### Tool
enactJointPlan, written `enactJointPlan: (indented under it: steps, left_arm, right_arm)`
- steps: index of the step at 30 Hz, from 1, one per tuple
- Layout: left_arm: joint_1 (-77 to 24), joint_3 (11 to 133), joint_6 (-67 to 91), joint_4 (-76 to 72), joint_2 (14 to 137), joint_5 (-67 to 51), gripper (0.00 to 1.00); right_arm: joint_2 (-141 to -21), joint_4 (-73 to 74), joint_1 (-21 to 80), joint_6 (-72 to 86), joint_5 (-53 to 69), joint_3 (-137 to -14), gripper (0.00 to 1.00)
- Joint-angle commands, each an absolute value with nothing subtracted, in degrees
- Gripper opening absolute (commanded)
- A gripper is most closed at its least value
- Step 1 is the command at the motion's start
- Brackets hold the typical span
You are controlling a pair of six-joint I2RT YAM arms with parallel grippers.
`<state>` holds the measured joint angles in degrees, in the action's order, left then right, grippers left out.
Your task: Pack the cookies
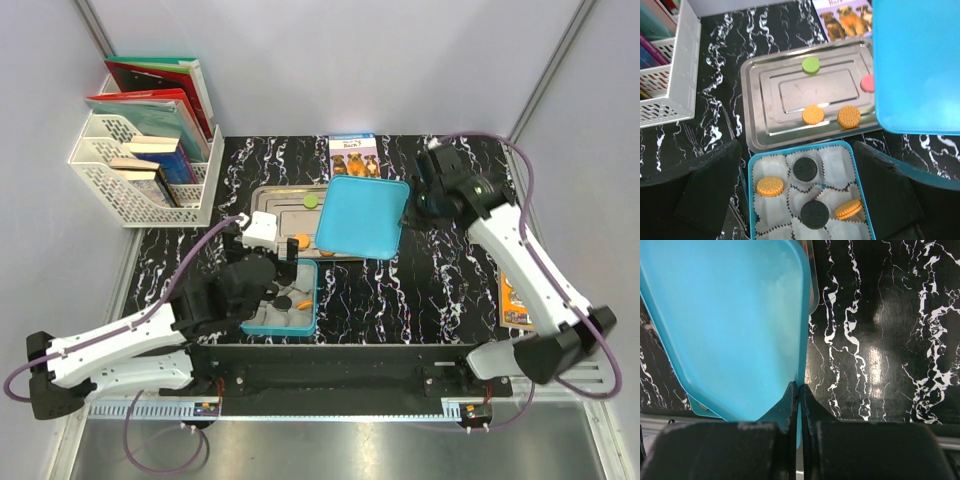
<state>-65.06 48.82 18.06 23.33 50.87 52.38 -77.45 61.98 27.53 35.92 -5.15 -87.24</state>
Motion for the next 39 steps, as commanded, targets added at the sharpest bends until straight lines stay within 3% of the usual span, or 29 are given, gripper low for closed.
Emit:
enactJointPlan:
  steps: [1, 4, 11, 15, 19, 22, 27, 32, 35, 38, 39]
  left_arm:
    - [-67.05, 47.20, 11.71, 14.51, 48.77, 56.34, 0.99]
    - [-71.95, 48.16, 5.11, 13.36, 54.46, 62.36, 0.98]
    - [-80.68, 48.95, -0.89, 8.35, 61.61, 73.74, 0.89]
    - [-81.12, 49.22, 1.75, 8.26, 59.77, 74.01, 0.88]
    - [-81.04, 48.52, -0.95, 5.73, 59.15, 72.86, 0.85]
    - [-81.12, 47.47, -6.84, 0.21, 60.64, 72.42, 0.86]
    - [-81.82, 45.01, -21.07, -11.23, 63.19, 65.59, 0.97]
    - [-83.41, 37.62, -40.41, -34.86, 66.44, 61.53, 0.99]
    - [-83.50, 36.04, -50.86, -48.65, 74.93, 61.61, 0.99]
    - [-83.58, 35.77, -66.84, -70.60, 86.60, 62.84, 0.96]
    - [-83.67, 36.12, -76.98, -85.72, 90.23, 63.02, 0.95]
  right_arm:
    - [-88.02, 73.80, 27.33, 32.26, -2.72, -102.89, 0.00]
    - [-92.71, 80.24, 27.33, 31.72, -5.01, -111.87, 0.00]
    - [-95.89, 78.94, 27.33, 39.35, -3.25, -111.38, 0.00]
    - [-90.97, 74.79, 27.33, 47.02, -13.22, -104.86, 0.00]
    - [-95.44, 82.25, 27.60, 42.20, -27.92, -108.54, 0.00]
    - [-98.69, 88.32, 27.60, 39.73, -36.64, -110.48, 0.00]
    - [-99.31, 90.26, 27.60, 39.55, -39.46, -112.67, 0.00]
    - [-102.74, 92.72, 27.86, 36.83, -36.23, -120.49, 0.00]
    - [-103.53, 92.73, 28.12, 36.21, -34.37, -123.22, 0.00]
    - [-104.15, 92.81, 28.83, 35.42, -34.54, -124.19, 0.00]
    - [-104.24, 92.81, 29.09, 35.42, -34.54, -124.02, 0.00]
